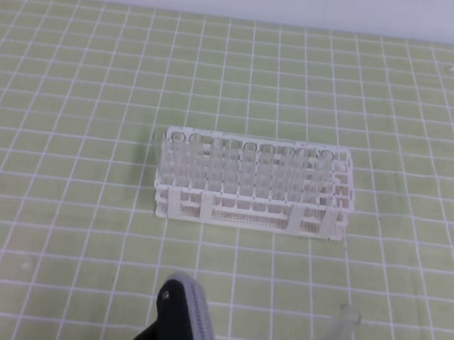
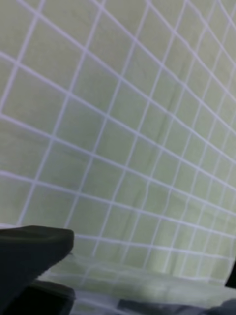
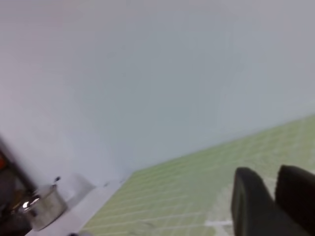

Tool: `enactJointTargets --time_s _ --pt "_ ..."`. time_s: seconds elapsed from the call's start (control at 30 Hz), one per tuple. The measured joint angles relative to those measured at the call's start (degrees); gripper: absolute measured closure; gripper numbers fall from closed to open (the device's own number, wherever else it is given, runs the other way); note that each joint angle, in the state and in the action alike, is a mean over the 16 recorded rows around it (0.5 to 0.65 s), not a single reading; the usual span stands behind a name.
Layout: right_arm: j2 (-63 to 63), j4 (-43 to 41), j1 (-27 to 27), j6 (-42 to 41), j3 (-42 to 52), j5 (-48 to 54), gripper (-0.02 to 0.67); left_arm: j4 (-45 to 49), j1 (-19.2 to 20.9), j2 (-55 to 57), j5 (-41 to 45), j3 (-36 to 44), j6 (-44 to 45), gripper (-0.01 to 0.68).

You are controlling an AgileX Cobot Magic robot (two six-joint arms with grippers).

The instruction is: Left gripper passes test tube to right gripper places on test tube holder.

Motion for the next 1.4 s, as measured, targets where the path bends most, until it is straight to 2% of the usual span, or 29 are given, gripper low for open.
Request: enactJointTargets --time_s 0.13,0.27,0.43,0.87,1.13,1.4 --pt "2.9 4.3 0.0 -9.0 -2.0 5.4 0.454 0.1 0.0 2.2 -3.4 0.0 0.6 0.538" --pt "7.7 4.9 0.0 -14.5 -4.4 10.4 0.370 0.1 0.0 3.8 -6.1 -0.1 1.3 0.538" --pt "15.6 4.8 0.0 -21.2 -7.1 16.9 0.305 0.2 0.0 5.1 -7.9 -0.1 2.2 0.539" --pt "31.4 4.6 0.0 -34.7 -12.6 30.4 0.232 -0.3 0.0 6.5 -11.3 -0.8 3.9 0.537" --pt "33.7 4.5 0.0 -37.6 -13.4 33.1 0.196 -0.9 0.0 8.2 -12.7 -3.2 4.3 0.536" --pt "33.8 4.0 0.0 -38.3 -13.4 33.2 0.191 -1.2 0.0 10.0 -13.7 -5.8 4.3 0.536"
